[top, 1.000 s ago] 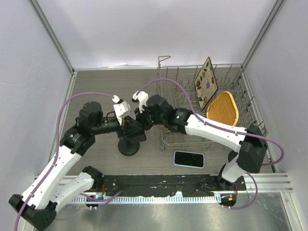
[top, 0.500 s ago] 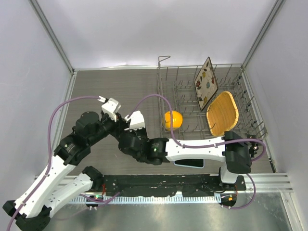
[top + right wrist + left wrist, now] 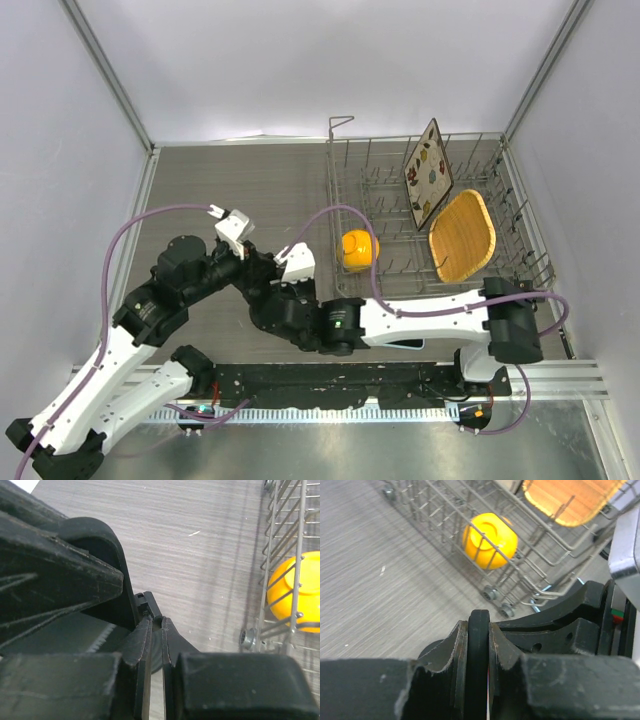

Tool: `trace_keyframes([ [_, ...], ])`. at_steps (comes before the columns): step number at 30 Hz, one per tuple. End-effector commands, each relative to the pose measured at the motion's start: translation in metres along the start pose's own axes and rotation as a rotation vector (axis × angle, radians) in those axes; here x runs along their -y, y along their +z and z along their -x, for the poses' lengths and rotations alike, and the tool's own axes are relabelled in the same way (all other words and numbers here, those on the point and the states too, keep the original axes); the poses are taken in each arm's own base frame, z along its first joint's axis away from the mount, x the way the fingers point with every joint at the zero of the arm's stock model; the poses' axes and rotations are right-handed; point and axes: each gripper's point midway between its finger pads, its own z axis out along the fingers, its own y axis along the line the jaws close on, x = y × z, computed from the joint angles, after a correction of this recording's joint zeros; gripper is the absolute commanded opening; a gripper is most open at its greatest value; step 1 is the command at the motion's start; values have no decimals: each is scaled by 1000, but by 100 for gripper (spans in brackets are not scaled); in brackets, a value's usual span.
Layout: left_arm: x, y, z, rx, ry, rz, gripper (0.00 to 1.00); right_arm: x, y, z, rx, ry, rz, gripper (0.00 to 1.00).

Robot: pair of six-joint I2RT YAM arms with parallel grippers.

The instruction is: Place the phone on the phone stand

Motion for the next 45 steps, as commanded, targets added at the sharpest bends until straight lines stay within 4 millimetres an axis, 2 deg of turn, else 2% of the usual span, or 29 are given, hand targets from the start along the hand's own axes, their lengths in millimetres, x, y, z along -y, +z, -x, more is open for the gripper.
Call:
trace_keyframes([
  [1,-102,9,-18,-56,88,491,0,-73,-133,64,-60,286,502,5],
  [7,-99,13,-17,-54,105,467,0,-60,-143,63,-101,228,526,1],
  [9,-87,18,-14,-30,114,393,0,-45,-120,62,-64,181,380,1],
  [12,-74,18,-3,30,137,338,0,-54,-100,64,28,136,317,1],
  [13,-74,17,-1,36,152,346,0,-62,-90,64,51,100,299,1],
  [16,-79,12,6,50,197,390,0,-68,-82,81,160,20,261,1],
  [17,-81,12,5,51,225,391,0,-72,-84,89,200,16,288,0],
  [19,-80,11,20,112,264,397,0,-85,-87,108,257,49,351,1],
  [20,-82,11,23,116,323,415,0,-88,-88,112,287,-47,358,1],
  [21,-81,12,36,168,351,433,0,-93,-92,119,303,-59,378,1],
  [23,-92,20,32,161,410,478,0,-106,-95,128,314,-62,428,1],
  [24,-92,23,41,194,431,485,0,-113,-91,121,280,-62,423,1],
  [25,-93,30,38,179,437,485,0,-108,-94,125,246,-66,387,1],
  [26,-93,32,39,183,434,486,0,-113,-101,125,195,86,400,1],
  [27,-92,34,46,217,426,487,0,-104,-101,113,123,81,379,1],
  [29,-91,39,45,231,416,474,0,-116,-121,118,55,214,453,2],
  [30,-90,40,43,227,409,468,0,-118,-137,118,22,274,493,7],
  [31,-89,41,40,223,397,463,0,-115,-140,108,-5,285,505,15],
  [32,-87,41,39,226,388,451,0,-108,-140,105,-11,297,498,33],
  [35,-79,34,43,250,353,411,0,-50,-128,86,-2,245,347,43],
  [37,-73,28,42,251,327,379,0,-14,-120,67,2,131,323,44],
  [38,-70,25,41,253,325,366,0,-9,-121,59,-9,61,361,44],
  [39,-66,18,43,268,316,351,0,-4,-116,38,-5,1,393,46],
  [40,-63,14,46,279,309,340,0,3,-107,35,16,-136,437,51],
  [41,-59,10,45,276,298,318,0,0,-107,37,-5,-139,538,53],
  [42,-49,5,49,298,294,271,0,-10,-112,27,-51,-168,664,54],
  [43,-42,0,56,318,289,237,0,-3,-100,33,-25,-214,675,55],
  [44,-36,-3,53,304,283,204,0,-2,-100,41,-4,-216,725,63],
  [45,-25,-8,55,320,285,145,0,-16,-112,44,5,-220,878,65],
])
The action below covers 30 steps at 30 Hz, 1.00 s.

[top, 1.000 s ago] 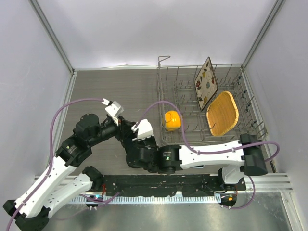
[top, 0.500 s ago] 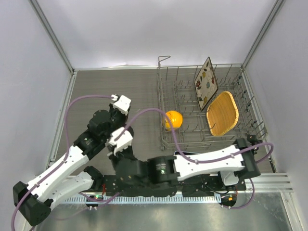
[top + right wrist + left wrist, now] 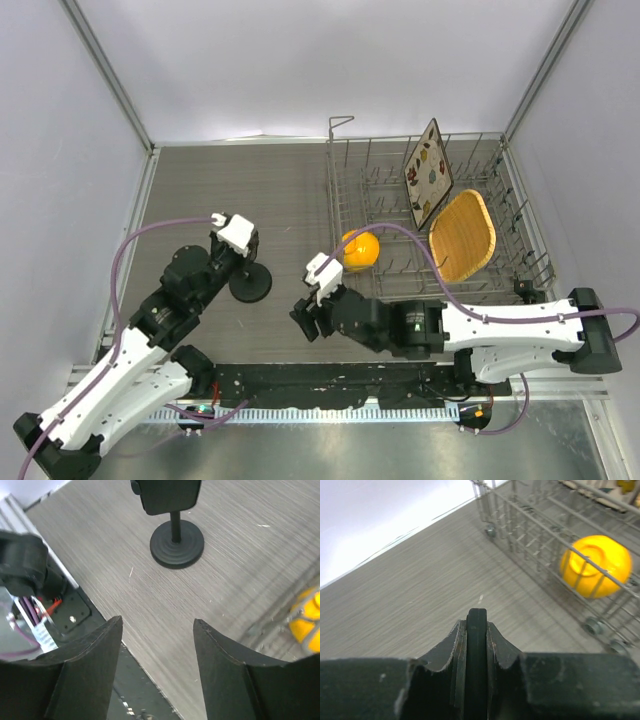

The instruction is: Place the phone on the phone stand

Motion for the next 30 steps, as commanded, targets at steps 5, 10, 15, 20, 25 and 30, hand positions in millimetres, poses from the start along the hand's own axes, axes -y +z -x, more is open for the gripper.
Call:
trace_keyframes([
  [5,48,-47,64,211,-97,-337,0,-22,15,64,103,-224,561,79],
  [10,79,-62,66,241,-75,-532,0,-3,34,65,103,-289,613,79],
  [15,96,-70,68,252,-57,-649,0,0,41,69,130,-364,659,74],
  [20,105,-81,72,252,-30,-725,0,-4,51,59,97,-383,711,61],
  [25,108,-84,81,272,-33,-753,0,-13,59,57,79,-385,762,48],
  [30,103,-86,90,307,-35,-727,0,-10,57,52,98,-364,766,52],
])
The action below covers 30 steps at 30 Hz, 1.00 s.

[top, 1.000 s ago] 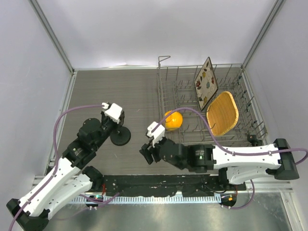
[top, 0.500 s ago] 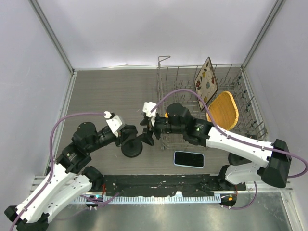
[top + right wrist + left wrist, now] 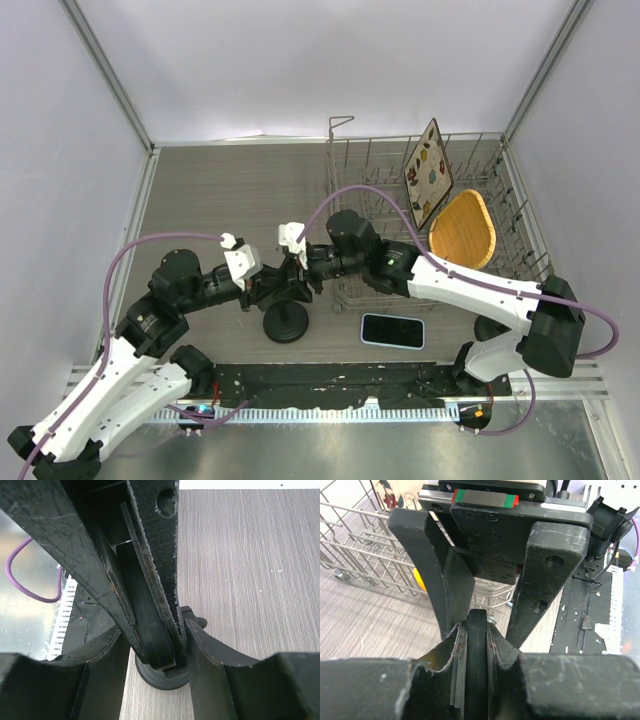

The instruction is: Place the phone on the phone stand

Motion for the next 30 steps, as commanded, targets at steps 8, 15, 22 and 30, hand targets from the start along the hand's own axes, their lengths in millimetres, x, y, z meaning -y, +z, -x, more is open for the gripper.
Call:
trace_keyframes([
  [8,10,-23,82,255,95,0,0,-7,-9,10,134,11,29,56],
  [15,14,-19,88,255,69,-43,0,-16,-9,34,256,63,84,38],
  [22,15,-12,98,269,26,-70,0,-14,-3,41,287,120,97,20],
  [30,-29,-18,92,193,-257,219,59,8,-30,61,424,213,-73,1],
])
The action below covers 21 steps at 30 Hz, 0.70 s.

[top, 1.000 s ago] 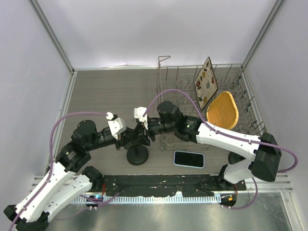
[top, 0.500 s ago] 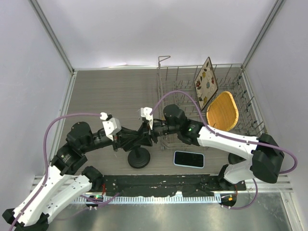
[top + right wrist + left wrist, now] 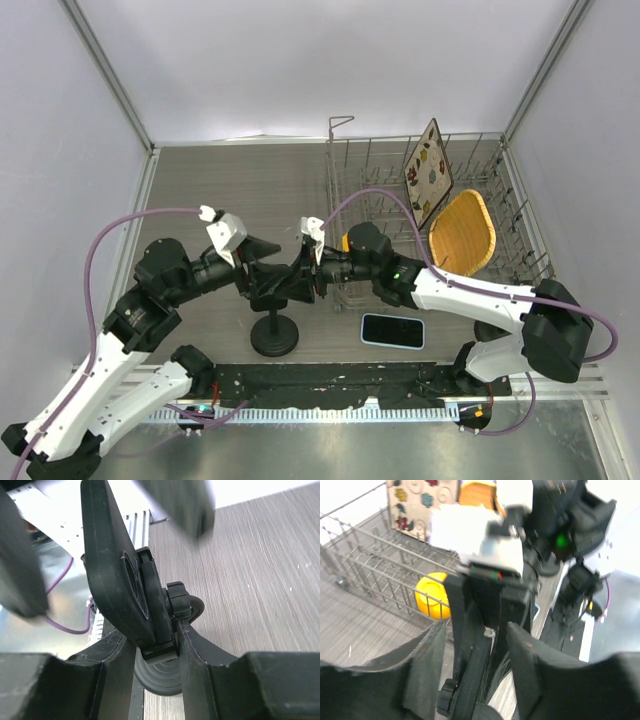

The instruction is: Place the phone on the phone stand

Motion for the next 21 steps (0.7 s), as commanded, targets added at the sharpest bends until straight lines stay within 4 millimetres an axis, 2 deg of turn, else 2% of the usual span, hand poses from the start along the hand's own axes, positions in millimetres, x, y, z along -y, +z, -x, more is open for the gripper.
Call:
trace_keyframes([
  [1,-31,-17,46,117,-131,258,63,0,-17,66,237,-14,-63,1],
  [2,-32,-23,49,115,-148,283,66,1,-19,65,242,-9,-66,1],
  [3,-33,-27,39,82,-192,311,99,3,-24,70,257,13,-64,1],
  [5,-36,-41,39,88,-216,367,100,2,-28,76,283,21,-44,1],
  [8,-37,-59,12,20,-288,439,100,4,-37,93,334,26,-64,1],
  [13,-17,-51,-22,-40,-400,343,100,4,-49,127,410,50,-56,1],
  [16,-17,-50,-28,-33,-396,334,100,-5,-52,144,440,55,-7,1],
  [19,-14,-47,-21,-15,-368,301,100,-16,-54,152,452,49,45,1],
  [21,-17,-43,-27,-52,-371,309,93,-22,-57,156,458,50,64,1],
])
